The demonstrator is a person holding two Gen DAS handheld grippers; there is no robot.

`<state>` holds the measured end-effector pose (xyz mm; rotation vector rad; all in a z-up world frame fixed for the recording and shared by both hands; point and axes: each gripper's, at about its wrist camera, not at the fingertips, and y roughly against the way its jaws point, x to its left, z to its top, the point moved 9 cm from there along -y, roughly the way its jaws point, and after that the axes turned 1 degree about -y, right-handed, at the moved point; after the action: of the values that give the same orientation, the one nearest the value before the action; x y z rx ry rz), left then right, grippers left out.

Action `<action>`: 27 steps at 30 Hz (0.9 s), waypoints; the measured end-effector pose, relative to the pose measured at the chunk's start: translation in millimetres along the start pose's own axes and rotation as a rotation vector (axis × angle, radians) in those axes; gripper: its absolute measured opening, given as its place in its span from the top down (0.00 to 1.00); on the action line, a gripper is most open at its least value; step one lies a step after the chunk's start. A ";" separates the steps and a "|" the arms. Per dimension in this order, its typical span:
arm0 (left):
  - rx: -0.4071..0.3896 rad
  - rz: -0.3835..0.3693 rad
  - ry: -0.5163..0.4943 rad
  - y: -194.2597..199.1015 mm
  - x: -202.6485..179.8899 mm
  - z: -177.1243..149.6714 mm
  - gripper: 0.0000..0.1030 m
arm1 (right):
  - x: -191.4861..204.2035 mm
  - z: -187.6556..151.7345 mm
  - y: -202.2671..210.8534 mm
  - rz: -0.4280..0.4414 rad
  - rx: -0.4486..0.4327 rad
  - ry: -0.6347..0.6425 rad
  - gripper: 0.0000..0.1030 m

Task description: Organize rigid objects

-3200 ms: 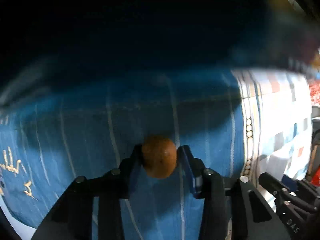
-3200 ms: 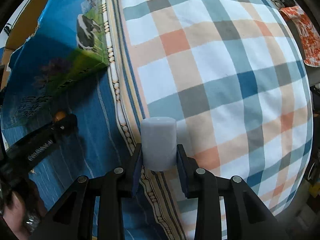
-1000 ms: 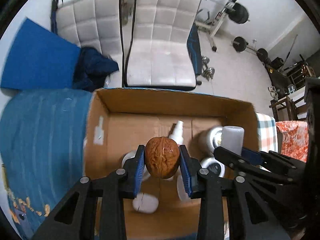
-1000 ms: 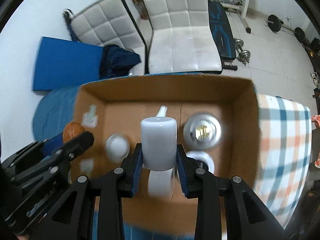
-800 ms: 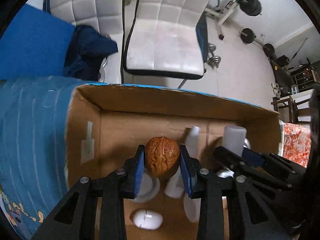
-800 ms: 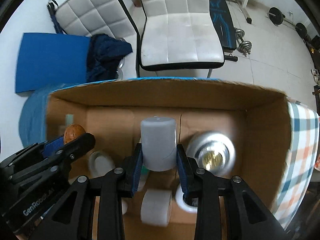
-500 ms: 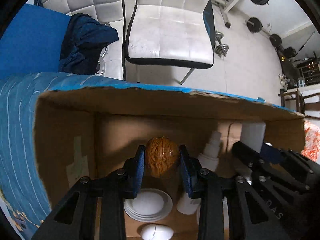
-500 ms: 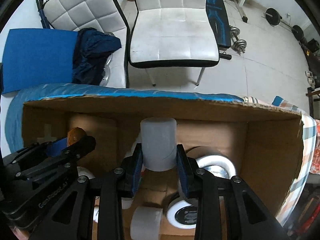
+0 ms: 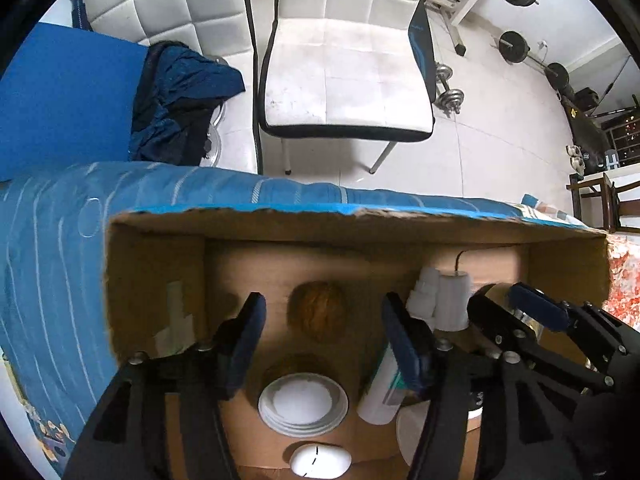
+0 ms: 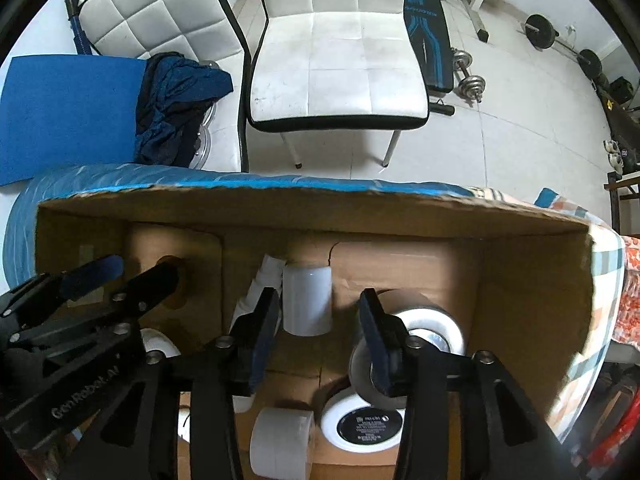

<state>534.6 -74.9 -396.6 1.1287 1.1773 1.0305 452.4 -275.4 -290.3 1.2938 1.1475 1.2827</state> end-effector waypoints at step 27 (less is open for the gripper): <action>-0.241 0.093 -0.015 117.7 4.2 -94.9 0.00 | -33.0 -121.9 94.6 -0.060 -0.116 -0.024 0.00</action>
<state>438.7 -42.7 -284.3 1.0054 0.9662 1.1988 330.1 -317.3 -199.9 1.1779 1.0720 1.2674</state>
